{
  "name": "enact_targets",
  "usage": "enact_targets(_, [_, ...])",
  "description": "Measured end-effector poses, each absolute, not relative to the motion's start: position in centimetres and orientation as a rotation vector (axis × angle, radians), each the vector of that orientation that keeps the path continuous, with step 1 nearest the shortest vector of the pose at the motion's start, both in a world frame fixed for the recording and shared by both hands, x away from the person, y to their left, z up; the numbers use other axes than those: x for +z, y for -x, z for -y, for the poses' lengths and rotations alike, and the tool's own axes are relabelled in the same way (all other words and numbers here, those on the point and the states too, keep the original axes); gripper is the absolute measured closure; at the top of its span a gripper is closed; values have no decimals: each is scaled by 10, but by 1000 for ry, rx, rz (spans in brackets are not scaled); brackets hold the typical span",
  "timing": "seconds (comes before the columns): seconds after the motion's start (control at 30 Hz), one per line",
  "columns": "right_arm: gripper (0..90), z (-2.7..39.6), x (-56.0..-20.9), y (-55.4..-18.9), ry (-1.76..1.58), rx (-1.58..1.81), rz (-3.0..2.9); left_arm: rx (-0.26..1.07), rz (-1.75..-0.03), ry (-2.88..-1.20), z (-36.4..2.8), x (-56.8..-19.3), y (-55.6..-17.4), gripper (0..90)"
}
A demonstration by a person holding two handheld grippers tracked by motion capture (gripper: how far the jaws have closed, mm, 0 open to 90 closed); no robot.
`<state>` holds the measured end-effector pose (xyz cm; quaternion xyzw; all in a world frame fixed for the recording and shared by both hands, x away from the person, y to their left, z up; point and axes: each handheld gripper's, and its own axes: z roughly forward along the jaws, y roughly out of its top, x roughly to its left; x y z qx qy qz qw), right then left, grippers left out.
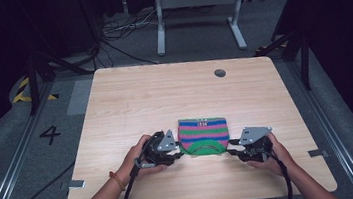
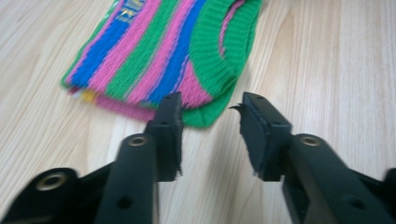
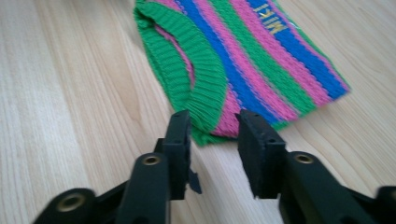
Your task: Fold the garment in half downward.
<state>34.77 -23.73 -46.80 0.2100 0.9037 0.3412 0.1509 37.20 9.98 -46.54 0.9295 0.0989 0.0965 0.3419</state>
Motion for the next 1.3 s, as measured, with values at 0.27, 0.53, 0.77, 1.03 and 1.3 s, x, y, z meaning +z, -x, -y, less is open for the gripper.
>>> enact_targets(0.27, [376, 265, -462, -342, -664, 957, -2543, 336, -385, -2467, -133, -463, -364, 320])
enact_targets(0.53, [288, 286, -466, -336, -726, 895, -2491, 374, -462, -2505, -158, -470, -356, 193])
enact_targets(0.77, [260, 312, -472, -330, -805, 888, -2462, 384, -530, -2483, -189, -476, -348, 187])
enact_targets(1.03, [228, 351, -481, -319, -957, 894, -2398, 378, -645, -2400, -228, -479, -341, 175])
enact_targets(1.3, [204, 384, -492, -310, -1099, 924, -2354, 341, -719, -2393, -250, -489, -337, 176])
